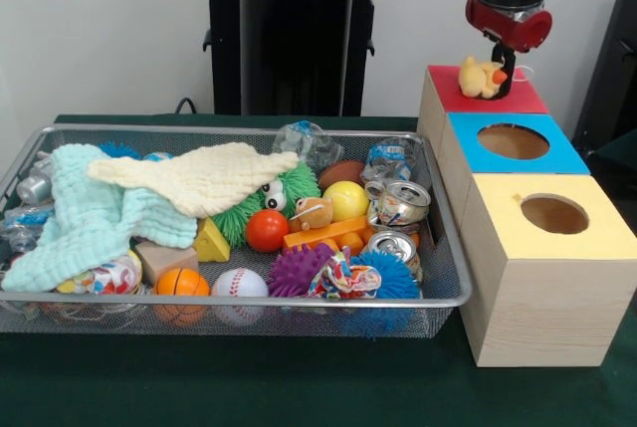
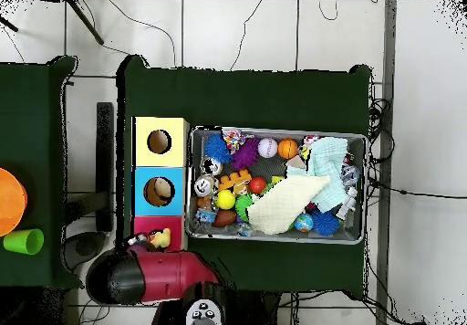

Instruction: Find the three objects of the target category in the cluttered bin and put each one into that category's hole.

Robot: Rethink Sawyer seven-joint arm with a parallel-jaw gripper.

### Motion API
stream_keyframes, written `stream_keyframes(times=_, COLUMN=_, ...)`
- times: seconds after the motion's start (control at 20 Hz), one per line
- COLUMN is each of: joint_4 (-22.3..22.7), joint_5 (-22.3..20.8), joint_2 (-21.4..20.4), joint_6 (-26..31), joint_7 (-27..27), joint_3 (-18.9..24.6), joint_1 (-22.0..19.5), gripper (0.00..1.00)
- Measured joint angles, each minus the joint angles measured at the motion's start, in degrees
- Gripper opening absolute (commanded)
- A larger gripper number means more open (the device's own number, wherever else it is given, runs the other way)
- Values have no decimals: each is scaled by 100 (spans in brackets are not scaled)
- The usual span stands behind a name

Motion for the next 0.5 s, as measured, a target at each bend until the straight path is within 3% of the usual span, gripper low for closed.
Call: stream_keyframes(times=0.5, joint_4=-176, joint_5=-404, joint_2=571, joint_6=-400, joint_7=0, joint_3=31, joint_1=-111, gripper=0)
